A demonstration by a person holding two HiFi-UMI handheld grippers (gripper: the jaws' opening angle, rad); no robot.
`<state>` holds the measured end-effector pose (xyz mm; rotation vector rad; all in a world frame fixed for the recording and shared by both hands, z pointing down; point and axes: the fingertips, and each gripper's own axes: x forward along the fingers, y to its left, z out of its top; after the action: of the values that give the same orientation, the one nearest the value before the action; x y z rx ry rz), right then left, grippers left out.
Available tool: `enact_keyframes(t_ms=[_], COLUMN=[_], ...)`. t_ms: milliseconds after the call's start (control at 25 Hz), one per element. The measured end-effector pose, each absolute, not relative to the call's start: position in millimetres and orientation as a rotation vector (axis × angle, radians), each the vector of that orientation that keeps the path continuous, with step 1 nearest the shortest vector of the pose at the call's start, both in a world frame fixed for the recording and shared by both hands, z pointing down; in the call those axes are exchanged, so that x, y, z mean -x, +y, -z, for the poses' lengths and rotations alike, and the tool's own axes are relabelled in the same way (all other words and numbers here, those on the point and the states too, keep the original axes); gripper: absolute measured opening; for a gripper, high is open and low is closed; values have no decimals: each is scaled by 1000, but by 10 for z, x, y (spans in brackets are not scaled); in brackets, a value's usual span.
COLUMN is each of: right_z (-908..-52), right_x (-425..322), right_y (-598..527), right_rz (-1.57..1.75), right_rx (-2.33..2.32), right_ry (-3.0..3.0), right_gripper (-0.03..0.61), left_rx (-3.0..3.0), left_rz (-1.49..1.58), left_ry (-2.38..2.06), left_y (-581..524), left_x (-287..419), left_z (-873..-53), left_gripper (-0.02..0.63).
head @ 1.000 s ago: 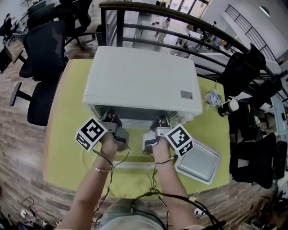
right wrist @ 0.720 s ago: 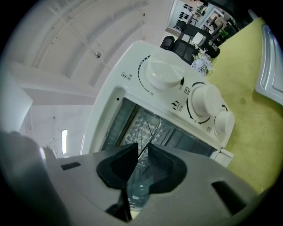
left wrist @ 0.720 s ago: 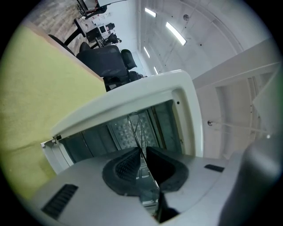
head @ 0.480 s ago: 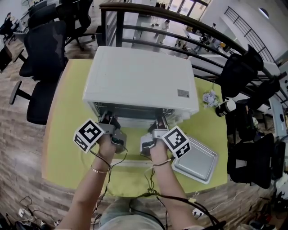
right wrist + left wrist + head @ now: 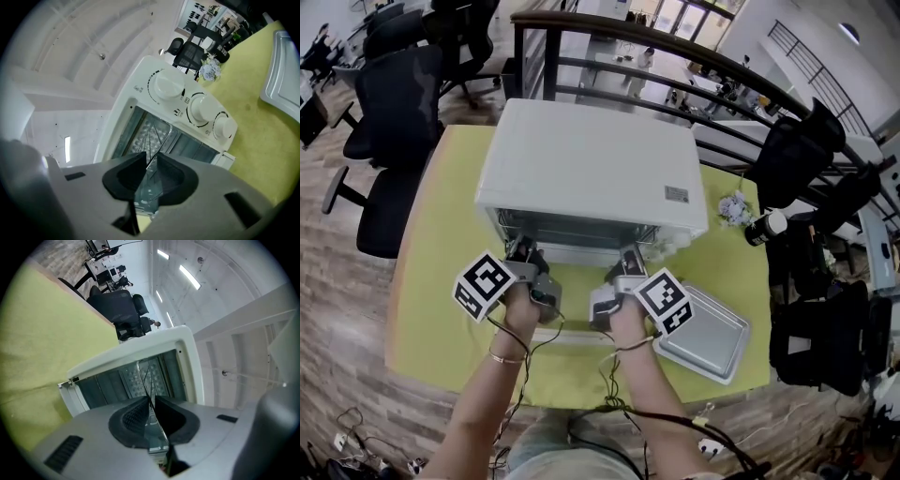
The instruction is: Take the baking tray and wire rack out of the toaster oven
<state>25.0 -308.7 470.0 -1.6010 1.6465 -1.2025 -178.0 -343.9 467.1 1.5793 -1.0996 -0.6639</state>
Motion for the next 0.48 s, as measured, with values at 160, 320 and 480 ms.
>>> enact_keyframes(t_ms=[160,320,480], right_z=[-4698,-4697,-4703], right_x=[-222,-227,-218], right_y=[-3023,-2953,-2885], right_rz=[1211,1216,1220], right_rx=[1593,1590,1587], right_ry=[1643,1643,1642], right_gripper=[66,66,64], left_rx=[-1576,-1571,-1558], left_rz=[667,673,684], left_ry=[-1105,-1105,-1100], left_y=[-3376,-3308,-3243], left_x=[1809,1804,1812], left_z=[-4667,-4668,-4675], left_gripper=[35,35,32])
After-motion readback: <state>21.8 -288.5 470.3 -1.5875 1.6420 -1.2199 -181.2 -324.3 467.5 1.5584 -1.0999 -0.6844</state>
